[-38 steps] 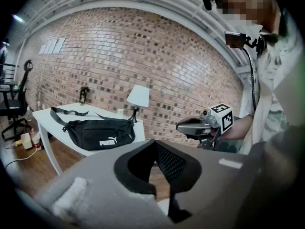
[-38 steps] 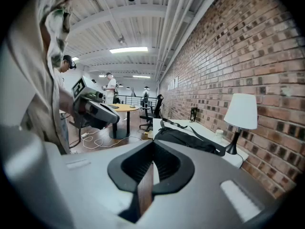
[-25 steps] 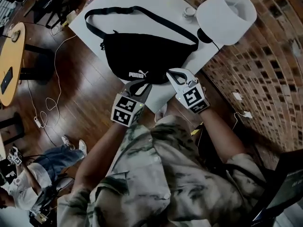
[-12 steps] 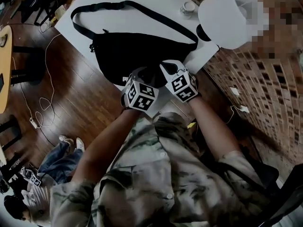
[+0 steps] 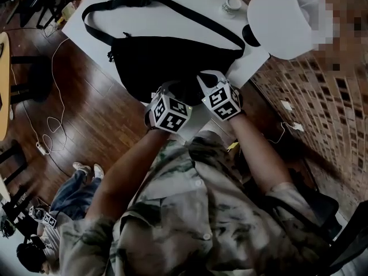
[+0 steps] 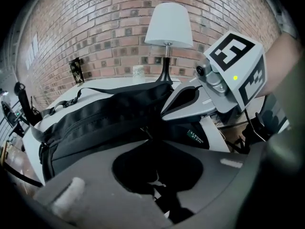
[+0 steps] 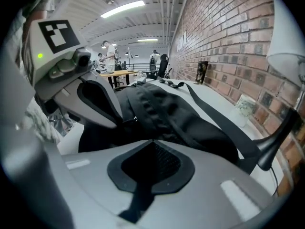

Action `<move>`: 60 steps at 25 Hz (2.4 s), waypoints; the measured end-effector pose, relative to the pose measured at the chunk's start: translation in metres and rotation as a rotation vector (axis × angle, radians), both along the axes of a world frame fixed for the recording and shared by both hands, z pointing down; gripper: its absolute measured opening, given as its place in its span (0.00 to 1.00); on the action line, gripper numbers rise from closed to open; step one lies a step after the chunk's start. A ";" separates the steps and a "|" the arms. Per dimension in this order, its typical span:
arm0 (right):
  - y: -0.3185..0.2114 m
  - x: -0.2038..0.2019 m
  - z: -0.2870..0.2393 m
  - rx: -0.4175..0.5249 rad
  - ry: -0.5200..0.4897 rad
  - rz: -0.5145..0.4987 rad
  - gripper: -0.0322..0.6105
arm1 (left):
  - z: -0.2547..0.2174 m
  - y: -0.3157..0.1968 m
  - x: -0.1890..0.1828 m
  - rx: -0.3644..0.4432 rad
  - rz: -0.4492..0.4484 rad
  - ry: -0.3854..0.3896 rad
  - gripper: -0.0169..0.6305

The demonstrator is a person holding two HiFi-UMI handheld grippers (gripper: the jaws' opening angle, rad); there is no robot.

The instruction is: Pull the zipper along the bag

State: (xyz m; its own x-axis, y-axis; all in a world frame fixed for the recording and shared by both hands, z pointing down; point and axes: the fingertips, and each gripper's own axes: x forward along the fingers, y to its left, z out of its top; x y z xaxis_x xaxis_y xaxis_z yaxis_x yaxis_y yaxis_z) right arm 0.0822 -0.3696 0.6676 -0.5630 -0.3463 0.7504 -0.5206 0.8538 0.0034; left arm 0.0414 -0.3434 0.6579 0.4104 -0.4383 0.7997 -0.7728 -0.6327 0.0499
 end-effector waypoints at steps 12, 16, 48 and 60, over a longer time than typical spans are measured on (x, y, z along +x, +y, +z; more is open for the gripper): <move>-0.003 -0.001 0.002 -0.034 0.029 0.073 0.06 | -0.020 -0.005 -0.048 -0.023 0.061 0.080 0.06; -0.005 -0.001 0.003 -0.049 0.043 0.114 0.06 | -0.024 -0.012 -0.064 -0.024 0.091 0.114 0.06; -0.015 0.015 0.006 -0.004 0.134 0.367 0.06 | -0.014 -0.032 -0.186 0.032 0.086 0.213 0.08; 0.080 0.019 -0.084 0.162 -0.092 0.368 0.17 | -0.064 0.044 -0.216 0.153 -0.069 0.184 0.12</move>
